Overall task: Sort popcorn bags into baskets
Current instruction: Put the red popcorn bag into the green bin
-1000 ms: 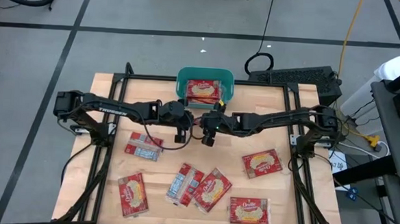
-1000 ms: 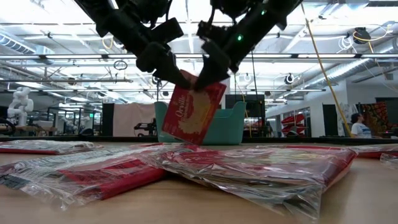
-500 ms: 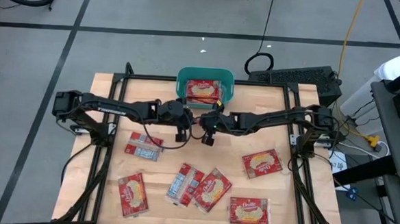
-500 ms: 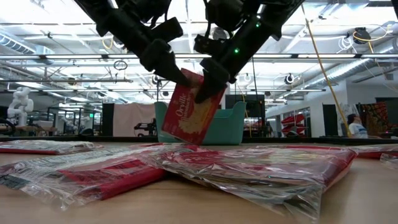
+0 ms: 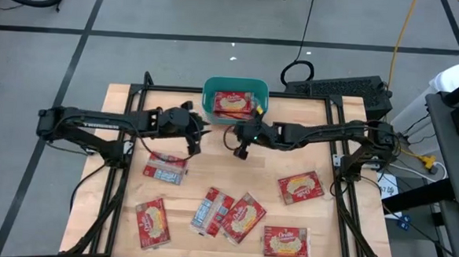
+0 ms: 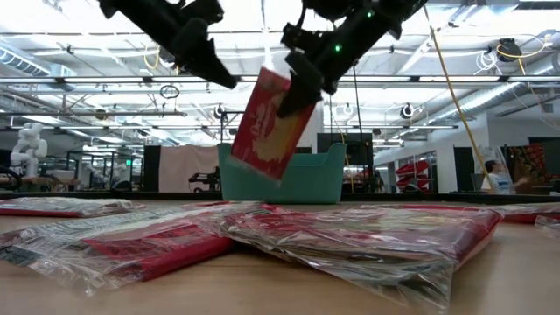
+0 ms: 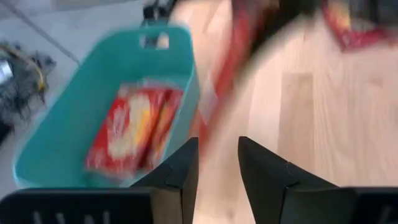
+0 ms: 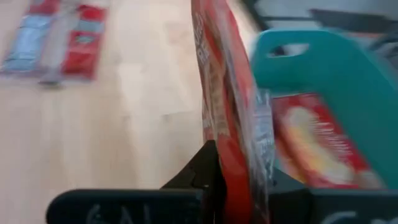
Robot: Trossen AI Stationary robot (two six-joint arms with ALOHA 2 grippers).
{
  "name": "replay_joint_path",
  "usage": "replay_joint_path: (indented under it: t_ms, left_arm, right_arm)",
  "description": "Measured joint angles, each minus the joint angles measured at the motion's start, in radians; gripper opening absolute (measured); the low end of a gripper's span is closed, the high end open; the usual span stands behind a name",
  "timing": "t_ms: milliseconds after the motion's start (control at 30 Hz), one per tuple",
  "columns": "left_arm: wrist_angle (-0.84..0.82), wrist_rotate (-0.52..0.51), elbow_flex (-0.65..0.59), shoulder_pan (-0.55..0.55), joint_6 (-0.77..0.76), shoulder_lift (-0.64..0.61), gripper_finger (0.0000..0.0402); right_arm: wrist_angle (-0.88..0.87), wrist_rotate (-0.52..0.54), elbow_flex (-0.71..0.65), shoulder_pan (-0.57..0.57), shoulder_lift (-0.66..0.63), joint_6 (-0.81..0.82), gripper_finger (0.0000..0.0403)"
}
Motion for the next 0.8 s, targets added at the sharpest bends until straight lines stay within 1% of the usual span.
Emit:
replay_joint_path:
  t_ms: [67, 133, 267, 333, 367, 433, 467, 533, 567, 633, 700, 800]
  left_arm:
    - [0.019, -0.006, -0.051, 0.001, -0.028, -0.029, 0.0117]
    - [0.089, -0.01, -0.111, -0.004, -0.068, -0.057, 0.0117]
    - [0.271, -0.012, -0.25, -0.04, -0.104, -0.1, 0.0118]
    - [0.359, -0.011, -0.307, -0.053, -0.102, -0.112, 0.0118]
    - [0.39, -0.013, -0.328, -0.059, -0.096, -0.116, 0.0118]
    - [0.466, -0.016, -0.346, -0.065, -0.081, -0.115, 0.0118]
    - [0.471, -0.017, -0.354, -0.065, -0.076, -0.119, 0.0118]
    - [0.484, -0.019, -0.357, -0.065, -0.074, -0.117, 0.0118]
    - [0.486, -0.019, -0.357, -0.065, -0.073, -0.117, 0.0118]
    - [0.491, -0.02, -0.357, -0.065, -0.073, -0.118, 0.0118]
    - [0.488, -0.02, -0.357, -0.065, -0.073, -0.118, 0.0118]
    - [0.488, -0.02, -0.357, -0.065, -0.073, -0.118, 0.0118]
  right_arm:
    - [0.014, 0.038, 0.001, -0.016, -0.021, -0.01, 0.0017]
    - [0.006, 0.036, -0.001, -0.034, -0.043, -0.021, 0.0011]
    - [0.096, 0.031, 0.0, -0.091, -0.071, -0.016, 0.001]
    - [0.179, 0.028, 0.001, -0.131, -0.071, 0.005, 0.0016]
    - [0.198, 0.01, 0.002, -0.153, -0.071, 0.019, 0.0019]
    - [0.242, -0.078, 0.001, -0.209, -0.065, 0.058, 0.0022]
    - [0.258, -0.125, 0.002, -0.234, -0.058, 0.088, 0.0022]
    - [0.261, -0.186, 0.001, -0.289, -0.041, 0.168, 0.0021]
    - [0.268, -0.203, 0.001, -0.312, -0.028, 0.21, 0.002]
    - [0.291, -0.203, 0.001, -0.349, -0.002, 0.299, 0.0017]
    - [0.31, -0.208, 0.0, -0.379, 0.023, 0.352, 0.0016]
    - [0.352, -0.273, 0.001, -0.415, 0.063, 0.412, 0.0017]
